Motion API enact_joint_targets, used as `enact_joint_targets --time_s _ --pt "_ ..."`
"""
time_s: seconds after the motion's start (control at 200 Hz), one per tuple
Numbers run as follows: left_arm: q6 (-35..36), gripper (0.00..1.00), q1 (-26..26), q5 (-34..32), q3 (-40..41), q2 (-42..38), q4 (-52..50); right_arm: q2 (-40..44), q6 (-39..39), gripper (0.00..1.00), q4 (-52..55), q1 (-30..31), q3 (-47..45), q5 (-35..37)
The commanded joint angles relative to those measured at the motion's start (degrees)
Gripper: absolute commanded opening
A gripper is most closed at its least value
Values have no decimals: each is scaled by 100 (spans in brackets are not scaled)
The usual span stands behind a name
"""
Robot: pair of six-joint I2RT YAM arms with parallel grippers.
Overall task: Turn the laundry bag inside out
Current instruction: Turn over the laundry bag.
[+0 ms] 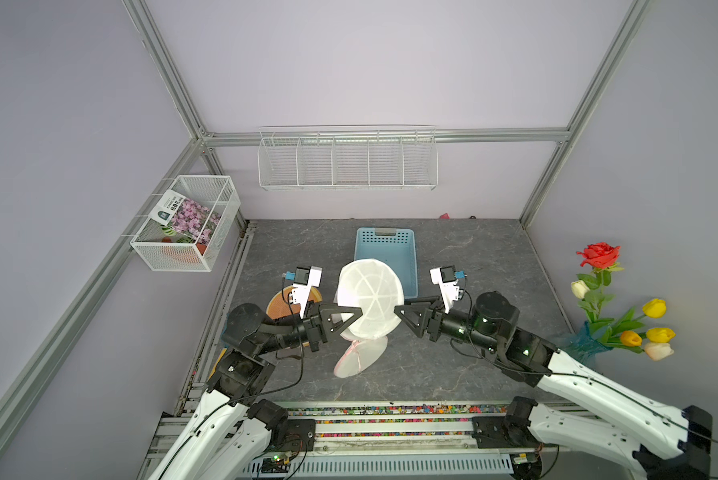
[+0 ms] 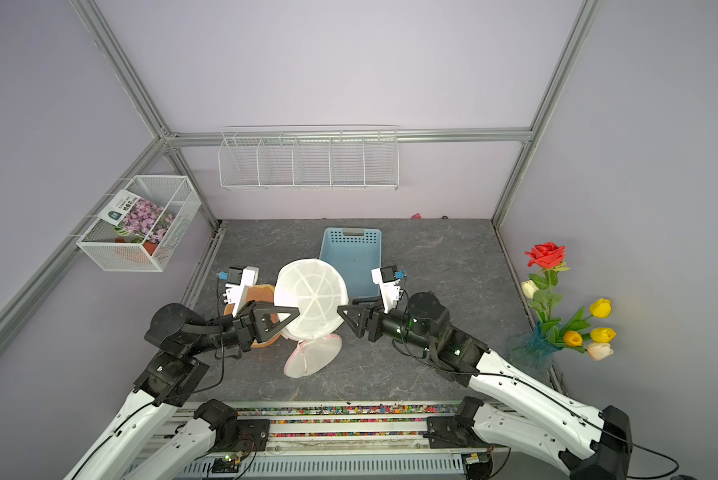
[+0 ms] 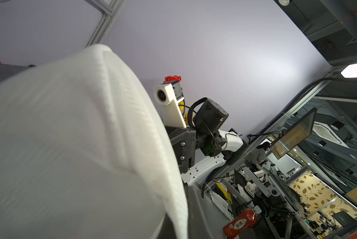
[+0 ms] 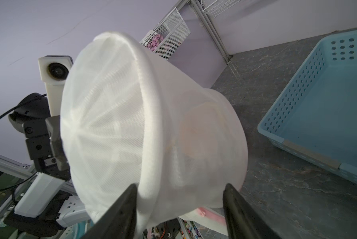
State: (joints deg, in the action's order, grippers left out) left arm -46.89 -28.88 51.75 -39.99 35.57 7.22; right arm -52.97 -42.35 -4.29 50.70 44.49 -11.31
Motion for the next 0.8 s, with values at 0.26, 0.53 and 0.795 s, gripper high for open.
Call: enact_joint_targets --time_s 0.26,0.53,0.795 --pt "-194 0 32 -815 -226 -254 -334 356 -189 65 845 -359 -487 459" --pt "-897 0 32 -1804 -94 -167 -580 1212 1208 71 822 -223 -463 157" --pt "-1206 0 32 -1537 -388 241 -882 307 4265 78 1840 1832 1086 2446"
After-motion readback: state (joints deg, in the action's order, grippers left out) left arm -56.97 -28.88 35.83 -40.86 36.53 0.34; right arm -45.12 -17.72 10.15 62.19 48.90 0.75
